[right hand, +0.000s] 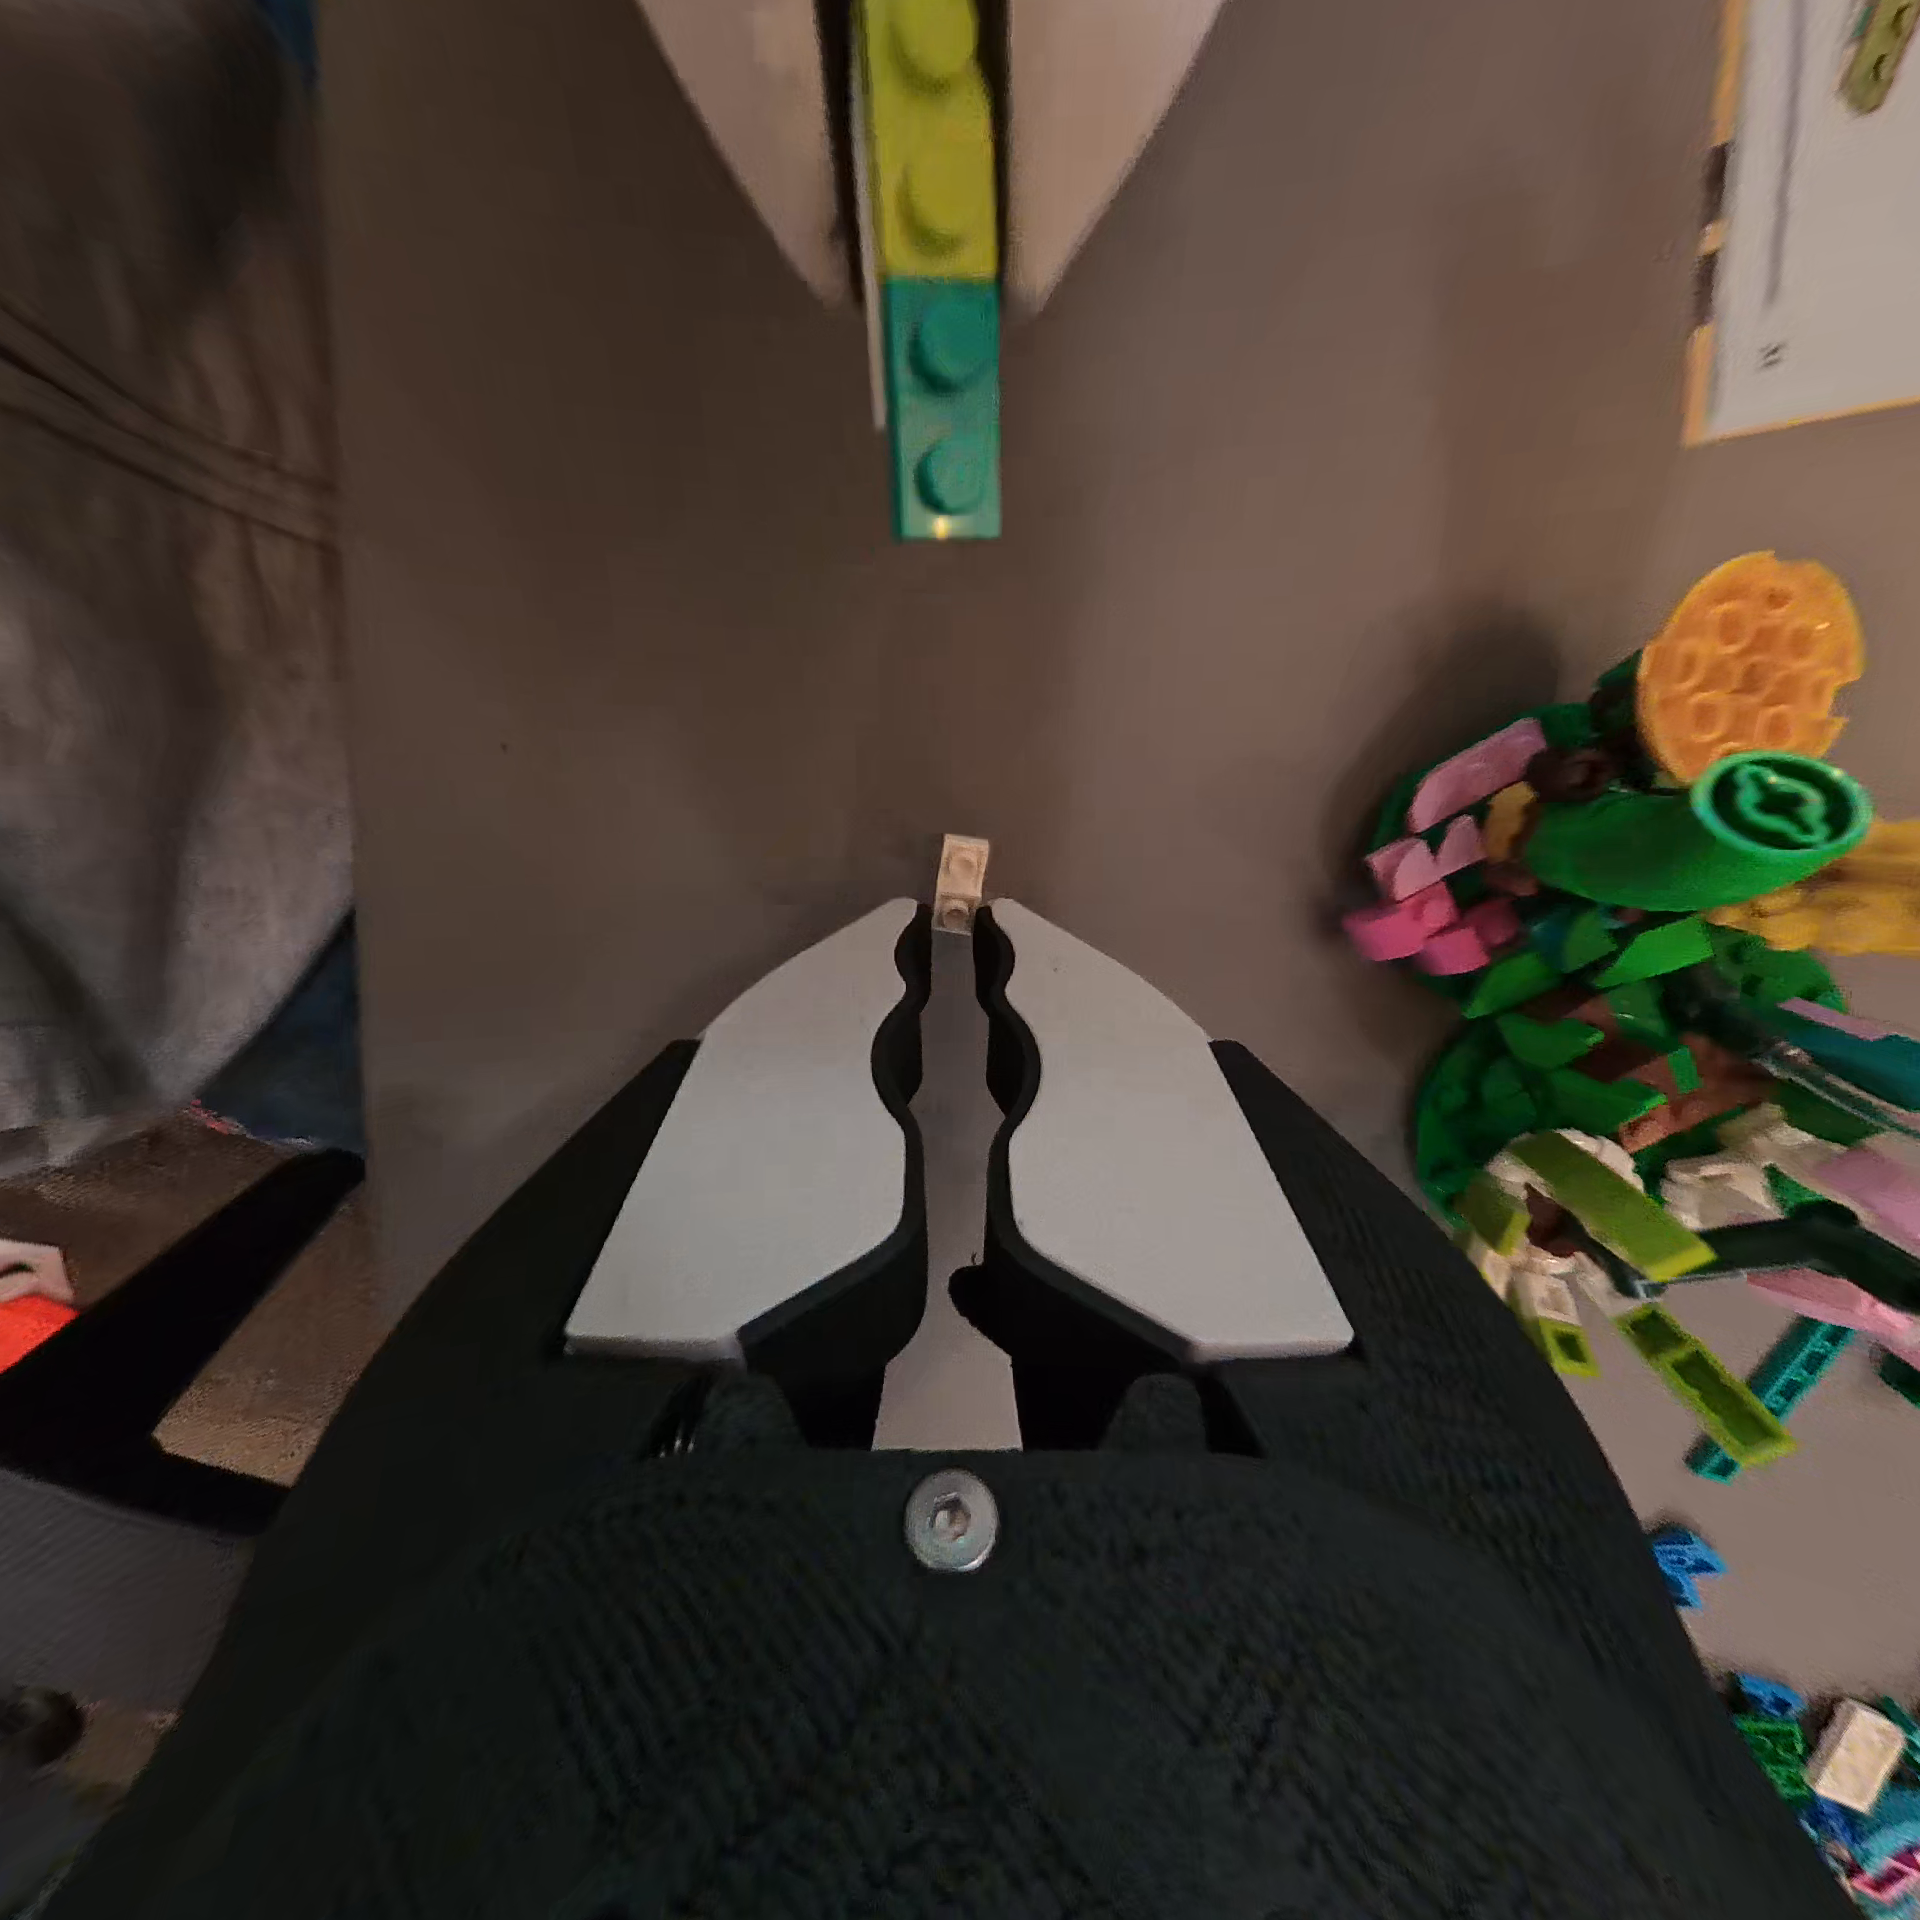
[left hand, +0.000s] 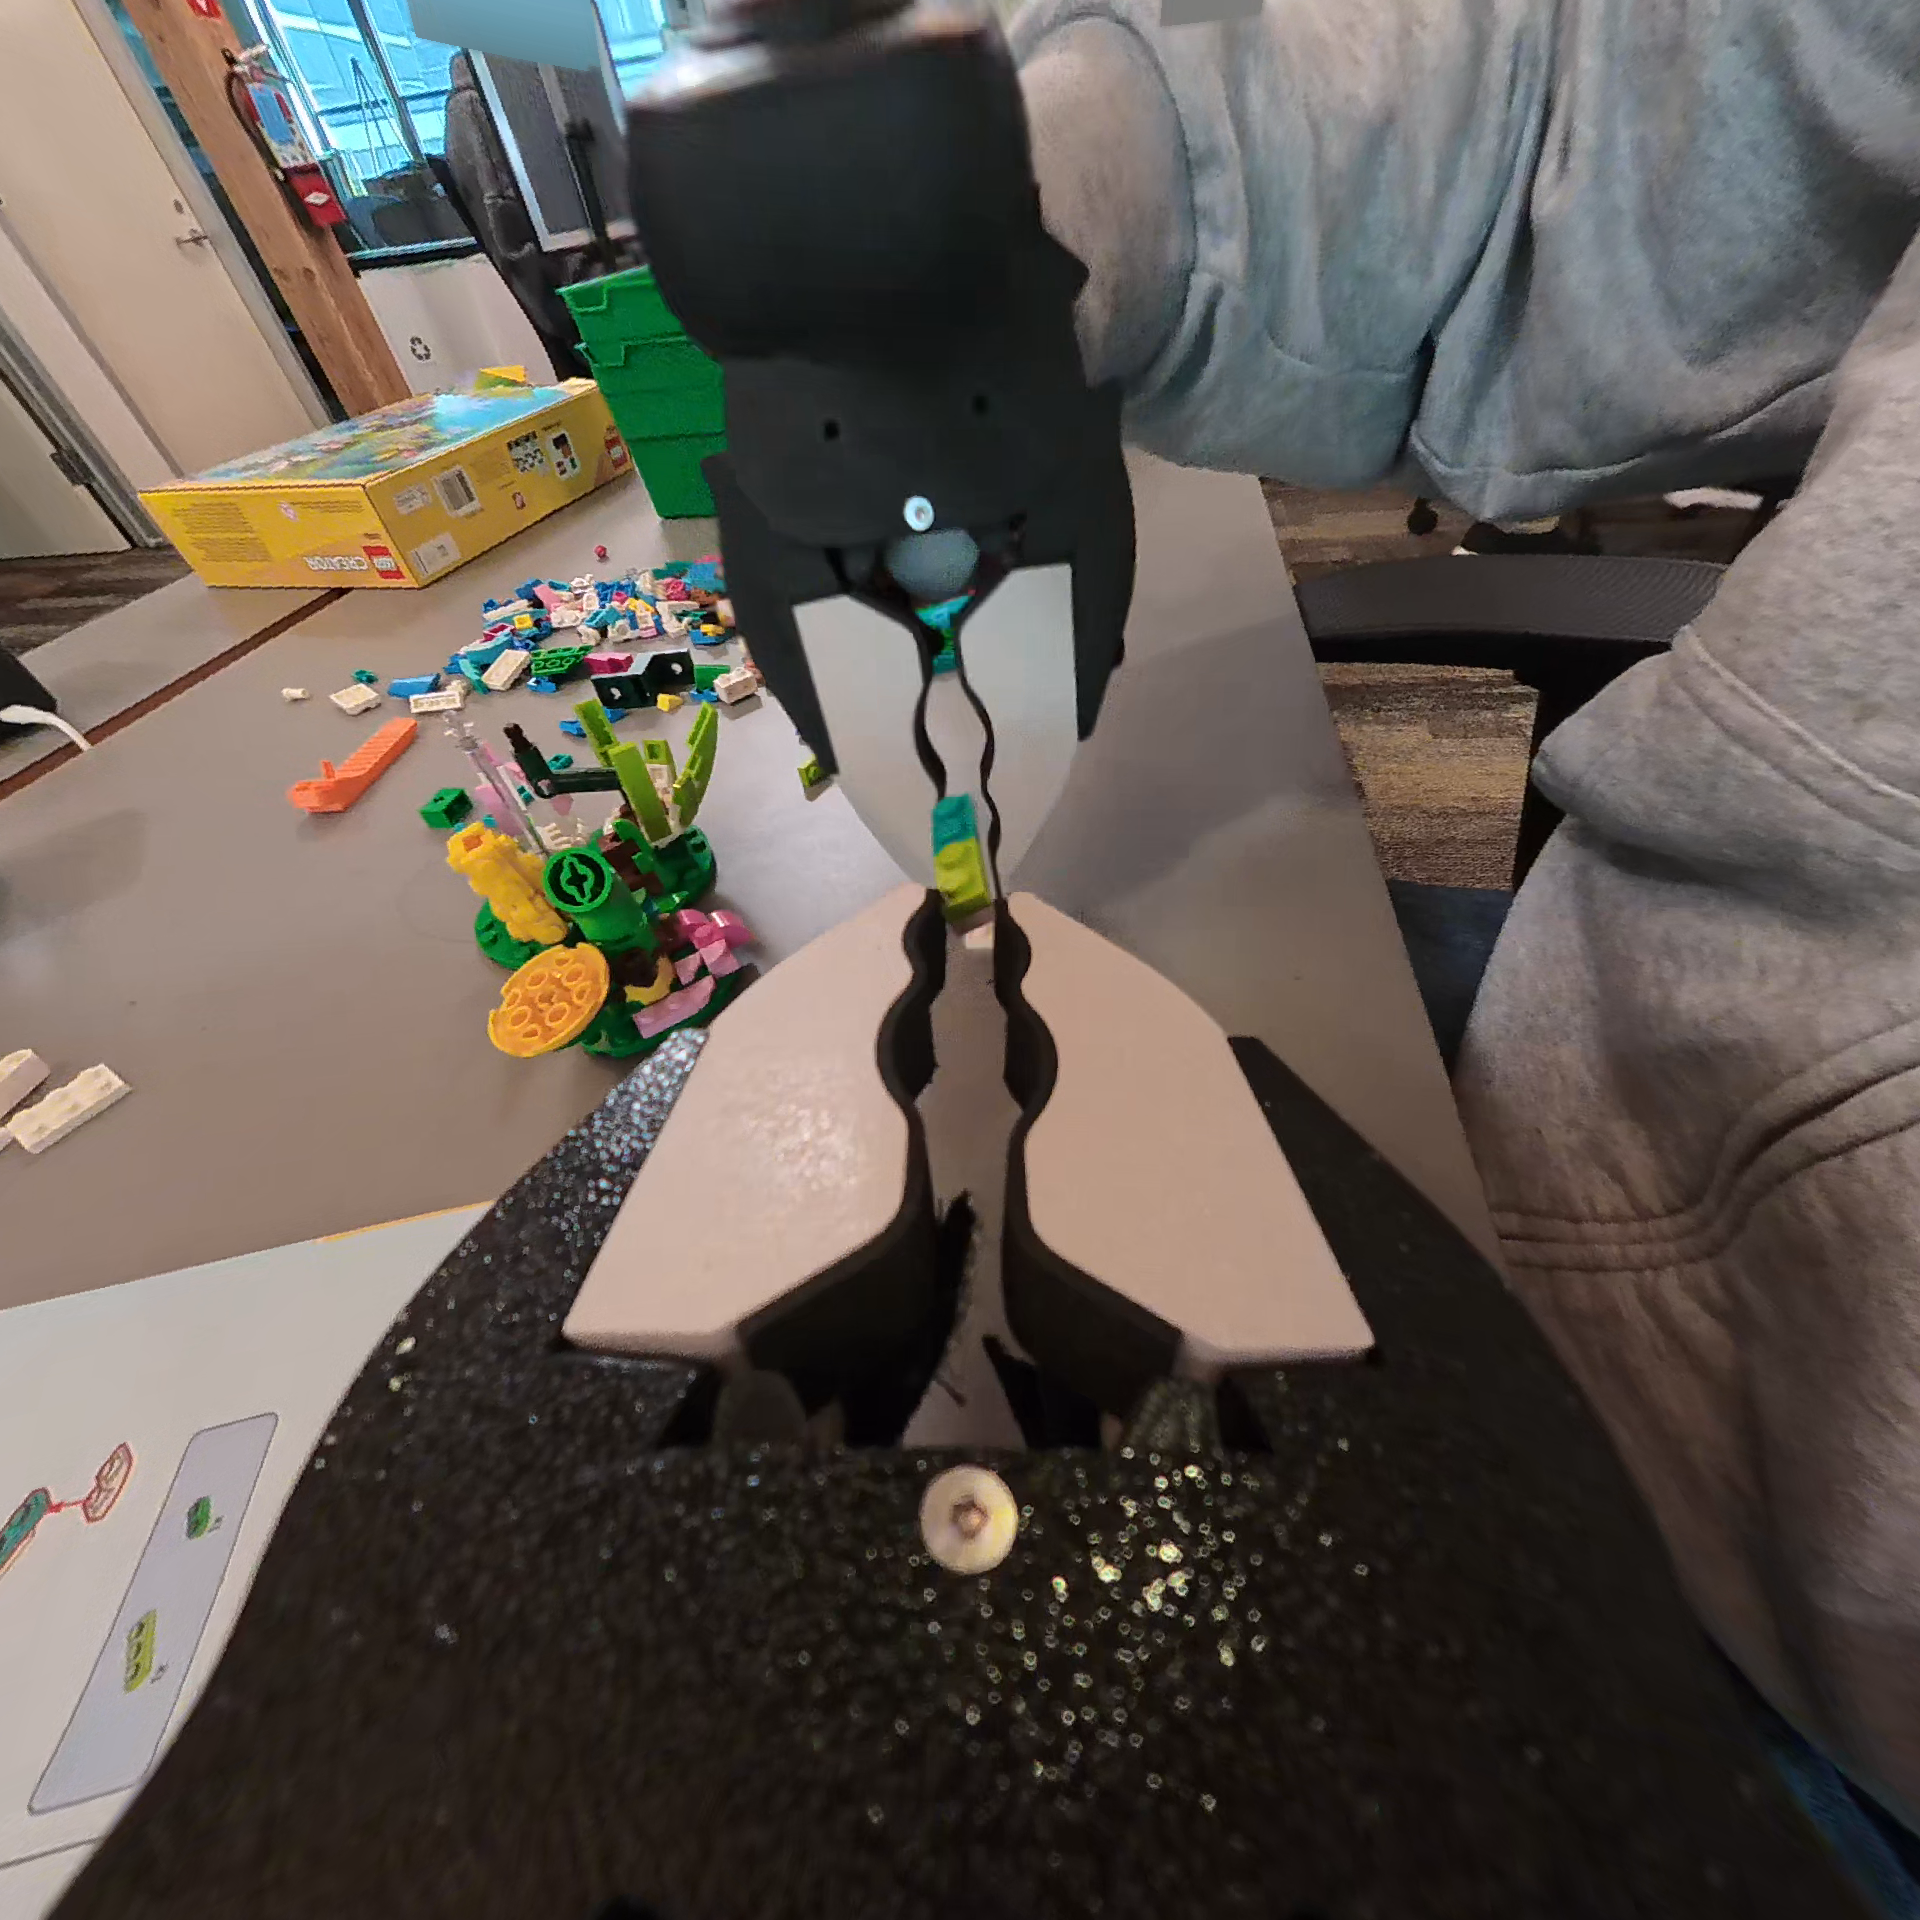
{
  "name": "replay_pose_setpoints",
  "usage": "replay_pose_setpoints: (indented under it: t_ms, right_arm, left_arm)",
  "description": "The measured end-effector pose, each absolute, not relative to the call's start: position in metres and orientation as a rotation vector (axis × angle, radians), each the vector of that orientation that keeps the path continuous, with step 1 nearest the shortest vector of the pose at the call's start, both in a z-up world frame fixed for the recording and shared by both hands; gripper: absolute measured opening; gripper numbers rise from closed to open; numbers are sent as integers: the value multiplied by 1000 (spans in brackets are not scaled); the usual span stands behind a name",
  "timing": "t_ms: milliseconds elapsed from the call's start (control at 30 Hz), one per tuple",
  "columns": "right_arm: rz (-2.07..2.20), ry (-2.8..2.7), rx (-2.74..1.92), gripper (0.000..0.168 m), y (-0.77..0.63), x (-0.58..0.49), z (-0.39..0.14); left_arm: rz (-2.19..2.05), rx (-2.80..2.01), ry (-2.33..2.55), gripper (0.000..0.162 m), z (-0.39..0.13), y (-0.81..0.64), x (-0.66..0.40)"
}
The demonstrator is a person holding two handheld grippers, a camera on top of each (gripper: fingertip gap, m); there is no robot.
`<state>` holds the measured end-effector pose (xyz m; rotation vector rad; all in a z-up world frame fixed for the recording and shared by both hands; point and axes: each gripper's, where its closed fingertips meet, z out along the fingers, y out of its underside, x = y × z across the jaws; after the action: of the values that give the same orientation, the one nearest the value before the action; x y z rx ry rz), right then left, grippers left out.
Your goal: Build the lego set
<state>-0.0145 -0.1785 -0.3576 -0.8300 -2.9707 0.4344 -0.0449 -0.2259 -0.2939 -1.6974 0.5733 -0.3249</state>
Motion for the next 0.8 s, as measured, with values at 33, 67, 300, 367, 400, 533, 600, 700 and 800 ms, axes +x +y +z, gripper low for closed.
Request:
replay_pose_setpoints:
  t_ms: [33, 67, 300, 367, 400, 533, 600, 700, 800]
  right_arm:
    - [421, -2968, -826, 7, -177, -14, -361]
    - [409, -2960, -823, 7, -176, -14, -363]
    - [457, -2929, -883, 7, -174, -12, -367]
    - [484, -2921, -911, 12, -174, -11, -366]
    - [499, -2921, -922, 19, -174, -11, -365]
    - [748, -2861, -995, 27, -186, -14, -346]
    - [1001, -2792, -1096, 27, -199, -18, -328]
    - [1312, -2672, -1221, 25, -211, -24, -304]
    - [1509, -2561, -1289, 25, -220, -30, -289]
  left_arm:
    - [-322, -1698, 568, 9, -294, -226, -46]
    - [-318, -1698, 559, 9, -293, -225, -47]
    - [-327, -1690, 530, 8, -291, -224, -50]
    - [-324, -1691, 534, 9, -291, -224, -49]
    - [-320, -1691, 538, 9, -292, -224, -49]
    - [-310, -1689, 544, 9, -292, -224, -49]
    - [-312, -1686, 545, 9, -291, -225, -48]
    - [-312, -1679, 547, 9, -291, -225, -48]
    - [-297, -1641, 573, 9, -288, -226, -44]
